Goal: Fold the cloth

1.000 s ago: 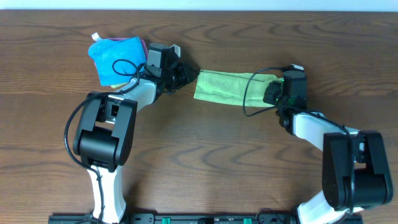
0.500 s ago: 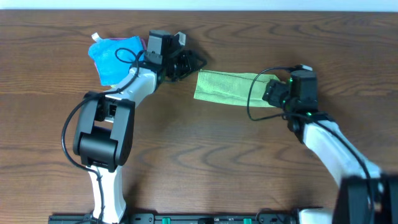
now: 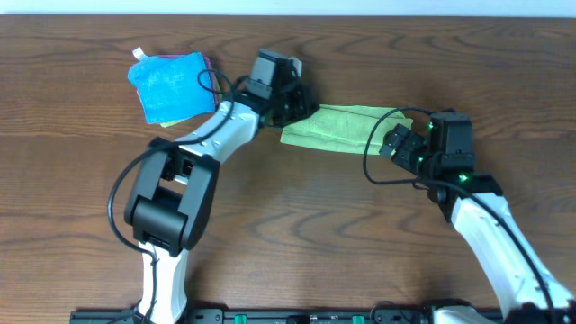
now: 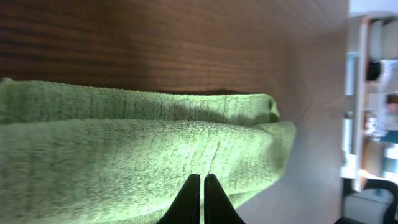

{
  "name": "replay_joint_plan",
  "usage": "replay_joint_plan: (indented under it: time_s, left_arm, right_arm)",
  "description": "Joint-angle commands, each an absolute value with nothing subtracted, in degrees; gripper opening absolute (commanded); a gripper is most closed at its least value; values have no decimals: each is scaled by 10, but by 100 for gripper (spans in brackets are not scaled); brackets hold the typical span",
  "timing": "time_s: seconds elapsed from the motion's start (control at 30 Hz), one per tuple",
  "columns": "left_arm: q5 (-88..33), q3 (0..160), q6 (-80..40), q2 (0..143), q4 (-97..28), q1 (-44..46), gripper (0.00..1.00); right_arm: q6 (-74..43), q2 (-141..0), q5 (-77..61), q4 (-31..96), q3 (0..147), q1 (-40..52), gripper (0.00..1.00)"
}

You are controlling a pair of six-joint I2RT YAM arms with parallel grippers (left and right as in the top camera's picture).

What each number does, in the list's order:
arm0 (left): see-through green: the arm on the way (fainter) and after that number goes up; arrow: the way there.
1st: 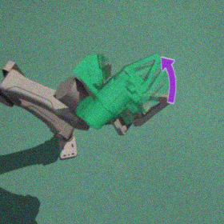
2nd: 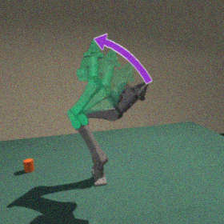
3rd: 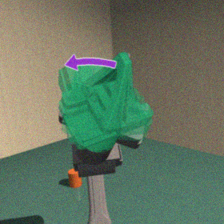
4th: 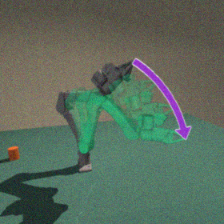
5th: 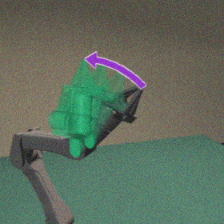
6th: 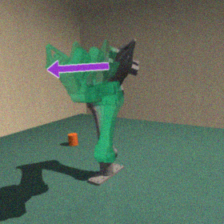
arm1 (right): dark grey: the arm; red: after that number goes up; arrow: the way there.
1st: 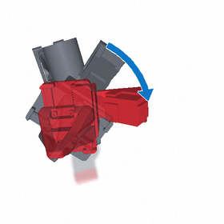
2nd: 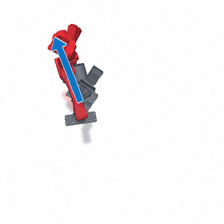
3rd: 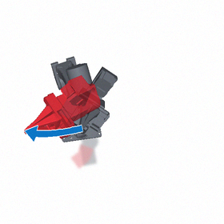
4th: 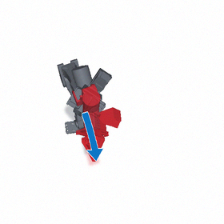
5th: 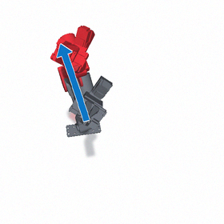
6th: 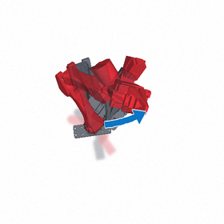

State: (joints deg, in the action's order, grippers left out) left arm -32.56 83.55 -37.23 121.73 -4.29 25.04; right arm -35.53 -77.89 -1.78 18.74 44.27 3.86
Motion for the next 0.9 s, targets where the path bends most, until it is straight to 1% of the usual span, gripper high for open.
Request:
replay_joint_plan:
  time_s: [0.0,0.33,0.53,0.77,0.8,0.87]
  left_arm:
    - [-264,844,-355,1237,-46,248,5]
    - [-264,844,-356,1300,-49,247,5]
    - [-259,844,-356,1311,-64,247,6]
    - [-260,844,-356,1311,-81,247,6]
    - [-260,844,-356,1311,-83,247,5]
    - [-260,844,-356,1311,-90,247,6]
  right_arm:
    - [-377,-820,-39,182,444,18,99]
    - [-395,-903,-53,129,444,3,99]
    - [-416,-940,-63,93,444,3,99]
    - [-453,-1012,-82,10,444,3,99]
    - [-457,-1021,-82,0,444,3,98]
    - [-459,-1044,-87,-31,444,4,88]
